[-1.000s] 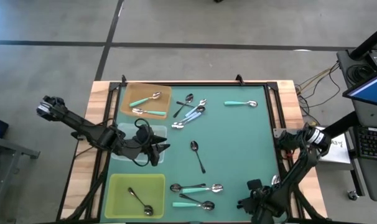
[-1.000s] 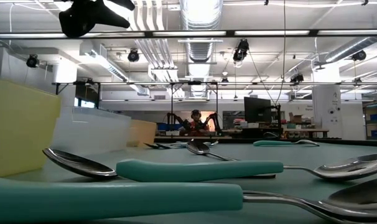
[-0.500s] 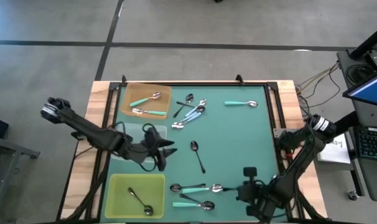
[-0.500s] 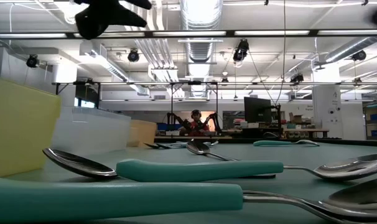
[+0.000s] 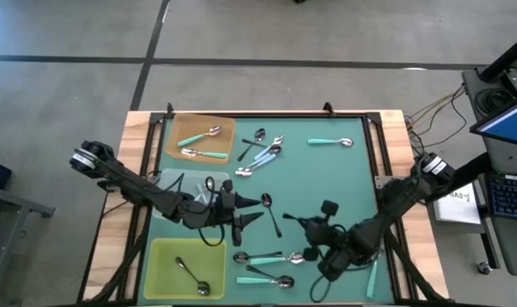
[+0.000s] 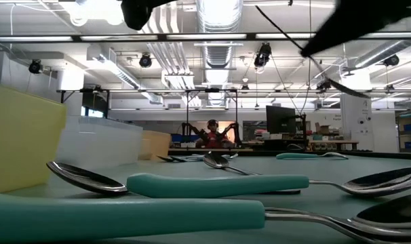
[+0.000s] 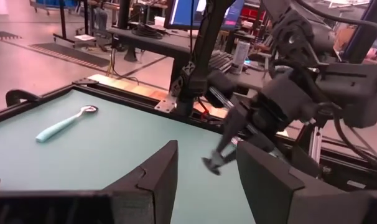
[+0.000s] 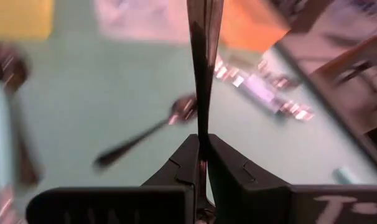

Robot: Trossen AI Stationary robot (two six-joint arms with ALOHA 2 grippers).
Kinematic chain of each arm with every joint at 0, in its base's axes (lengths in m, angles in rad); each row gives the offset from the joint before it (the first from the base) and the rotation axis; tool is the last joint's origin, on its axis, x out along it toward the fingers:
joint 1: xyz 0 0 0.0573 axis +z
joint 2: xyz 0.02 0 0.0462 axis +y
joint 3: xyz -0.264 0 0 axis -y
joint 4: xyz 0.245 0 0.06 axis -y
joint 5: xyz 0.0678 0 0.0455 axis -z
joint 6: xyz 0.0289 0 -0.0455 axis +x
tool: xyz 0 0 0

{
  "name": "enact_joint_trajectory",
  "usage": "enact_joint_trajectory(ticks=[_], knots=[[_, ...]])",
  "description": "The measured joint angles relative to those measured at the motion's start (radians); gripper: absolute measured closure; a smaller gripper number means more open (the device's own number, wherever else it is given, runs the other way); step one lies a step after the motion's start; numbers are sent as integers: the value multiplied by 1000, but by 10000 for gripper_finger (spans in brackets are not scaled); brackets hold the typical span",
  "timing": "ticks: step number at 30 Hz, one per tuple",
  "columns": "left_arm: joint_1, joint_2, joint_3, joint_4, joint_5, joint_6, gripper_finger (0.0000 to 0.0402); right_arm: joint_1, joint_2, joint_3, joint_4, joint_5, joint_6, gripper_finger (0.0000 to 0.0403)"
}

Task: Sort silverware by color (type)
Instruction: Put the black spoon into the yellow bin

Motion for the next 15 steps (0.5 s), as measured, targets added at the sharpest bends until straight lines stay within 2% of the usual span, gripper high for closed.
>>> enact_joint_trajectory(ticks=[5, 10, 15], knots=[[0, -4, 0, 2, -37, 0, 256, -68, 0, 0, 155, 128, -136, 385], [1, -4, 0, 15, -113, -7, 256, -125, 0, 0, 343, 133, -338, 385], [3, -5, 0, 26, -113, -7, 256, -171, 0, 0, 554, 132, -571, 385]])
